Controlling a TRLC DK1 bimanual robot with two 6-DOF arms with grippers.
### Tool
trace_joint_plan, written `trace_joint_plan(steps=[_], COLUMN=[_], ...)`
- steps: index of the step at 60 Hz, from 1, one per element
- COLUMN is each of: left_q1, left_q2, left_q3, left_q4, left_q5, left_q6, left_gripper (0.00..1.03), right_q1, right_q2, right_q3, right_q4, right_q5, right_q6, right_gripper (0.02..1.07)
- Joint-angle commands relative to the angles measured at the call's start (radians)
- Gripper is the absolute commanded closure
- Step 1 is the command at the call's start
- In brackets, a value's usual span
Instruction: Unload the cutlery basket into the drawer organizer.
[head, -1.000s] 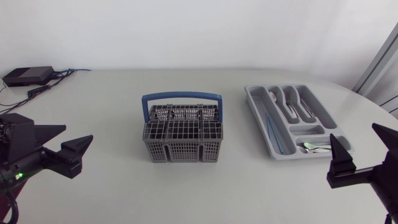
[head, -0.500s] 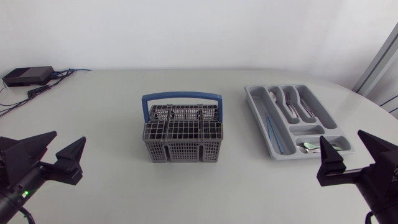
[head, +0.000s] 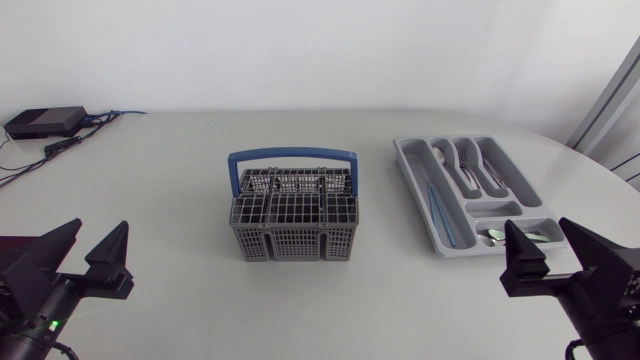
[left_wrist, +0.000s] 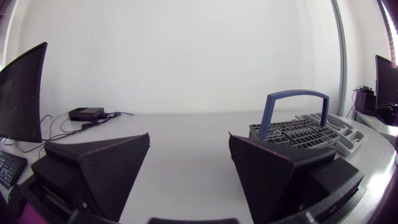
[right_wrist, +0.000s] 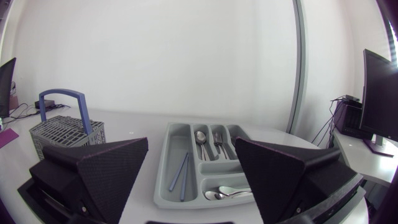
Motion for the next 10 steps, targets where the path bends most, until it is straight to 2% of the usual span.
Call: trace_joint_plan(steps=[1, 10], left_q1=[0.007, 0.007], left_q2=[-0.008, -0.008], left_q3=[-0.021, -0.021], left_q4=[0.017, 0.017], left_q5=[-0.002, -0.002], left_q6=[-0.025, -0.025], left_gripper=[0.05, 0.05], right_q1=[-0.004, -0.004], right_q2=[-0.006, -0.006], right_q3=[-0.022, -0.022], right_q4=[0.018, 0.018], right_q5=[-0.002, -0.002], right_q6=[0.032, 0.032], right_gripper=[0.06, 0.06])
